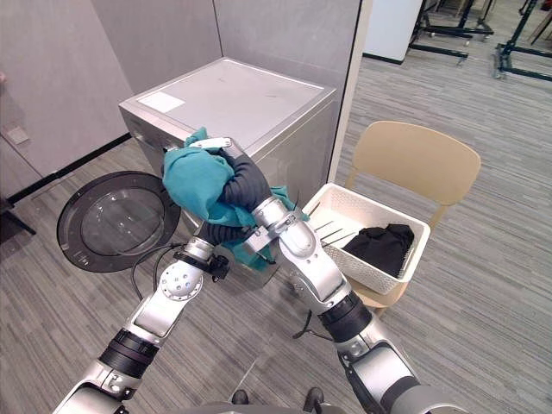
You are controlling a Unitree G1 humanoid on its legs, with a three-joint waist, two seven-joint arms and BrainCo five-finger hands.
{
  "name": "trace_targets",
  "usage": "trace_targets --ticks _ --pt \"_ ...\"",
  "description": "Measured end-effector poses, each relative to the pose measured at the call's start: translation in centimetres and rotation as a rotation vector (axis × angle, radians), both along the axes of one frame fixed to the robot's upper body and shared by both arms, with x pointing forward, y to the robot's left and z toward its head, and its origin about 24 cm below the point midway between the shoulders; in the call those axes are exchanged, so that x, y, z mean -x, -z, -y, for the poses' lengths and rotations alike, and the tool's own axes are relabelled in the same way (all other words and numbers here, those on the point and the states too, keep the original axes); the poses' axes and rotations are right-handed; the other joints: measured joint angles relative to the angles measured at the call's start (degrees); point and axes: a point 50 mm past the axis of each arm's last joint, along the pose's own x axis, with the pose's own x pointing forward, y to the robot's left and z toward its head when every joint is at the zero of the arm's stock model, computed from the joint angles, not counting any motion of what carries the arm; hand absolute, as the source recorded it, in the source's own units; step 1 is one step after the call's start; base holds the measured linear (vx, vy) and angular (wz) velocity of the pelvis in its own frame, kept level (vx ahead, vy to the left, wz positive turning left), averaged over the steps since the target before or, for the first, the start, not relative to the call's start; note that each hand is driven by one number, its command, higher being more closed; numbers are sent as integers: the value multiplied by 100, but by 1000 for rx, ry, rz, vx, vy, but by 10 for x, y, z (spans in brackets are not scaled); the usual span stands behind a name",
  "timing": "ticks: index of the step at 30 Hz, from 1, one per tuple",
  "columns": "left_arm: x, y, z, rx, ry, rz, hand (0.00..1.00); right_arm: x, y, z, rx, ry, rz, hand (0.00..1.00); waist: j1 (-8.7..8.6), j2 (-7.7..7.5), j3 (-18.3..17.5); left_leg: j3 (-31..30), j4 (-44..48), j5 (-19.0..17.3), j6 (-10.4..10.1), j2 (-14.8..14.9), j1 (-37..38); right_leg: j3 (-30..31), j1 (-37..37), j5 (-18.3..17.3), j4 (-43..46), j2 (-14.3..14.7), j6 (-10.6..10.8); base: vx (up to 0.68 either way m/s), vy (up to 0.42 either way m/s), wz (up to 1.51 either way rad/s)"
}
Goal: Pick up the laundry basket with both hands and put the clothes into the washing machine.
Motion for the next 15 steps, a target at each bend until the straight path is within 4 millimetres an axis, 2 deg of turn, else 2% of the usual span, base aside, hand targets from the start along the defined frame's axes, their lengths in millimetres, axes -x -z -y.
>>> trace_targets --ticks 4,9,13,15 --pt "1 6 0 12 -16 -25 100 0 0 0 -4 12 -4 0 -11 -16 -38 26 -46 12 -20 18 -2 23 85 118 -273 62 25 0 -10 -5" --pt "13 30 -6 94 -96 -138 100 0 3 4 50 75 45 0 -9 -23 -42 77 -58 11 -22 54 17 76 136 211 -406 122 -9 26 9 -5" --pt "20 41 -24 158 -210 -195 100 2 14 38 92 265 83 0 -14 -23 -42 79 -71 11 -22 54 23 77 138 208 -405 125 -6 34 25 0" --pt "24 43 -38 177 -269 -199 100 -1 22 65 140 404 82 0 -12 -23 -41 88 -81 10 -21 47 57 85 167 204 -405 123 1 9 36 -1"
